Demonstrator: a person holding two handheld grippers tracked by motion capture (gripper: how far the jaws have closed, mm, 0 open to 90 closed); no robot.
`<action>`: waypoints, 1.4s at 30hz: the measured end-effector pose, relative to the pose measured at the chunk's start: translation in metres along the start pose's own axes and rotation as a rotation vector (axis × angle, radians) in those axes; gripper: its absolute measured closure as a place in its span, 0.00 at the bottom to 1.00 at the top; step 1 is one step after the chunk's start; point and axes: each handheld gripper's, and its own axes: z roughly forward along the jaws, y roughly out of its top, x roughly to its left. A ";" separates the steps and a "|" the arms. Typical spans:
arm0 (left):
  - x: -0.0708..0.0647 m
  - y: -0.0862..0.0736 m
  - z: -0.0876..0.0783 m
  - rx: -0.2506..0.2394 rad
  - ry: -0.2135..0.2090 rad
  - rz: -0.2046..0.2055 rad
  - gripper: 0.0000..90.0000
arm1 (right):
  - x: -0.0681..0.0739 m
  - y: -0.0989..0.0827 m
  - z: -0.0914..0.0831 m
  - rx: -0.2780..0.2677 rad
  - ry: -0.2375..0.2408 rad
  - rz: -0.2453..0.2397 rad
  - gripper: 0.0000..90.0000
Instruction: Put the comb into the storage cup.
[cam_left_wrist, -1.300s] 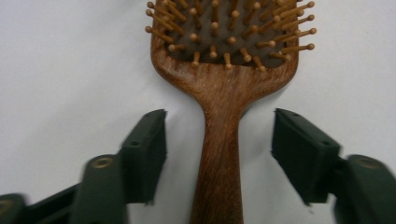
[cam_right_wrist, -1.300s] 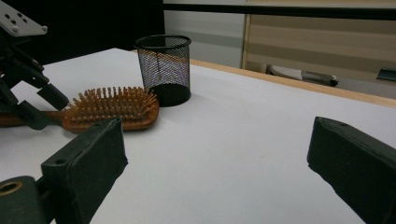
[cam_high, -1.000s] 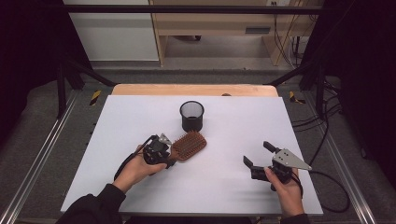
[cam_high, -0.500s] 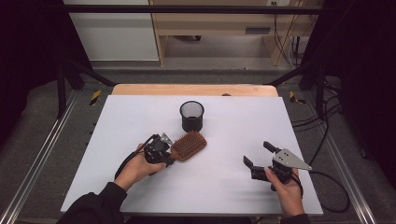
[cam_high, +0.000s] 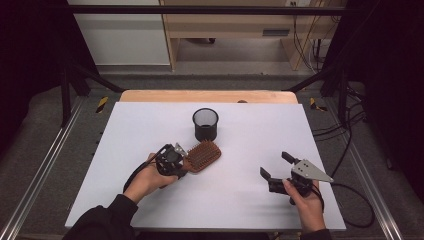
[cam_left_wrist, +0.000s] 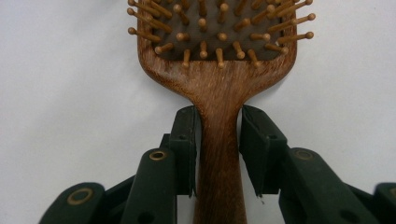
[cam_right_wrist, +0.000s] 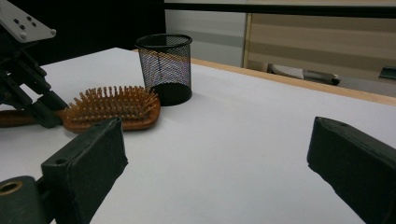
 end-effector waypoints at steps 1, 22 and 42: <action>-0.001 0.001 0.000 0.006 0.004 0.001 0.77 | 0.000 0.000 0.000 -0.001 0.000 -0.001 0.05; -0.001 0.016 0.002 0.120 -0.006 0.036 0.81 | 0.000 -0.001 0.002 0.007 0.010 0.007 0.05; -0.002 0.015 0.002 0.103 -0.001 0.045 0.81 | 0.000 0.000 0.002 0.007 0.016 0.004 0.05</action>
